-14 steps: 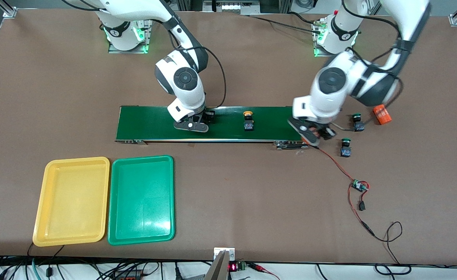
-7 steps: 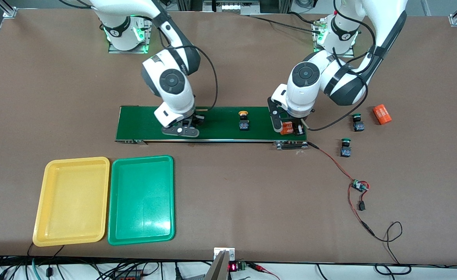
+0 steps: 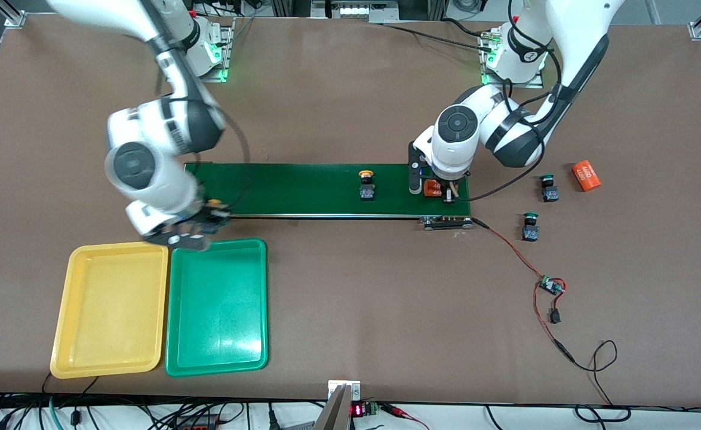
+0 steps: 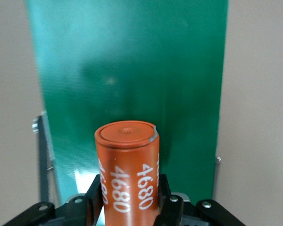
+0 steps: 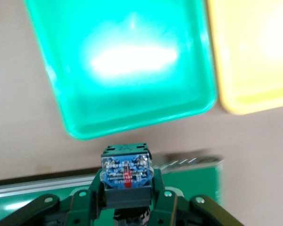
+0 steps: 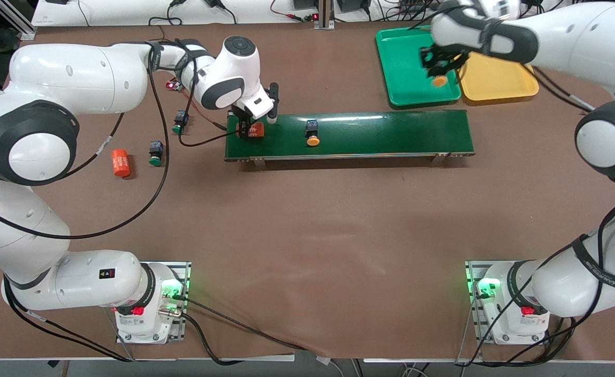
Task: Sort buttons by color to trays
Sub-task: 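Lower the button into the yellow tray and open the right gripper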
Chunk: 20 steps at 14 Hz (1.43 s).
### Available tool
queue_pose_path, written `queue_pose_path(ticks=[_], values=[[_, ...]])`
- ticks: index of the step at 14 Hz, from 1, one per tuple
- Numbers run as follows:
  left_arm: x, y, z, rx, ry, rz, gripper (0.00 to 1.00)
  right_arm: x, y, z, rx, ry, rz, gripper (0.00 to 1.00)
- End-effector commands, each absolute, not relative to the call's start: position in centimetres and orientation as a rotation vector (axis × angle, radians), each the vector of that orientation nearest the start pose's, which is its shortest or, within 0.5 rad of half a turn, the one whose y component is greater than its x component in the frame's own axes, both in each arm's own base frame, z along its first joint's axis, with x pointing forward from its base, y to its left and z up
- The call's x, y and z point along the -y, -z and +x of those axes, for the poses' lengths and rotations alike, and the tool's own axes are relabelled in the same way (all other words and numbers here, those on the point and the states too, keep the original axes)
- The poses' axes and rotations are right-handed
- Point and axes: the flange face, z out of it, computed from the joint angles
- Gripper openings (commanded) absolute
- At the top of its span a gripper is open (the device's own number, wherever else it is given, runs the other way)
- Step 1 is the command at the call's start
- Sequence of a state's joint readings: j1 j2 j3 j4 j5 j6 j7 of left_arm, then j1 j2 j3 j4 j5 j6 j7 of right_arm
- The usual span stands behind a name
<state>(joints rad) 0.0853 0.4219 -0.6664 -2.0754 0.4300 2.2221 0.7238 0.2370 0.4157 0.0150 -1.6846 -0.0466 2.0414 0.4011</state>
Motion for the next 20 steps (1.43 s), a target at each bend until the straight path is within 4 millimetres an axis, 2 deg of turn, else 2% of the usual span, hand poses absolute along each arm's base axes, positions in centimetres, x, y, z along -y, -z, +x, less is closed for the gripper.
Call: queue_pose_path(ticks=[1,2,4,5,6,8,9,11,12,13,16,18,19,20], values=[[29.9,-25.4,48.4,-2.219,-0.225,-2.116,0.98,-9.0,-34.4,67.0,-0.132,-0.093,-3.195,0.0],[30.0,-26.1,48.5,-2.212,-0.207,-2.115,1.0,-6.0,-33.8,68.2,-0.106,-0.083,-3.206,0.0],[29.0,-29.3,49.8,-2.15,-0.135,-2.128,1.0,0.1,-32.2,71.1,-0.052,-0.061,-3.203,0.0],[26.2,-30.8,51.8,-2.071,-0.099,-2.187,1.0,2.3,-31.1,72.3,0.018,-0.039,-3.2,0.01],[22.8,-31.3,53.7,-1.981,-0.084,-2.315,1.0,4.6,-30.2,73.4,0.039,0.023,-3.199,0.01],[16.5,-31.2,56.4,-1.826,-0.059,-2.507,1.0,7.6,-27.3,74.5,0.118,0.158,-3.211,0.01],[14.0,-31.0,57.3,-1.775,-0.04,-2.546,1.0,9.0,-25.5,74.7,0.133,0.198,-3.225,0.01],[9.7,-30.6,58.6,-1.627,-0.053,-2.638,1.0,10.2,-22.5,75.0,0.141,0.262,-3.243,0.02],[8.8,-30.0,58.7,-1.547,-0.06,-2.717,1.0,10.4,-21.7,74.9,0.137,0.262,-3.242,0.02],[8.0,-29.9,59.1,-1.457,-0.054,-2.779,1.0,10.5,-21.1,74.8,0.13,0.255,-3.245,0.07],[4.2,-28.9,60.0,-1.034,-0.072,-2.952,1.0,10.5,-21.1,74.8,0.111,0.251,-3.24,0.72],[3.2,-28.1,60.2,-0.783,-0.086,-3.031,1.0,10.6,-21.7,74.9,0.102,0.261,-3.238,0.89],[3.0,-27.6,60.2,-0.676,-0.096,-3.058,1.0,10.3,-21.9,74.8,0.107,0.25,-3.236,0.93],[2.9,-27.3,60.2,-0.586,-0.1,-3.077,1.0,10.2,-23.5,74.7,0.101,0.221,-3.233,0.93]])
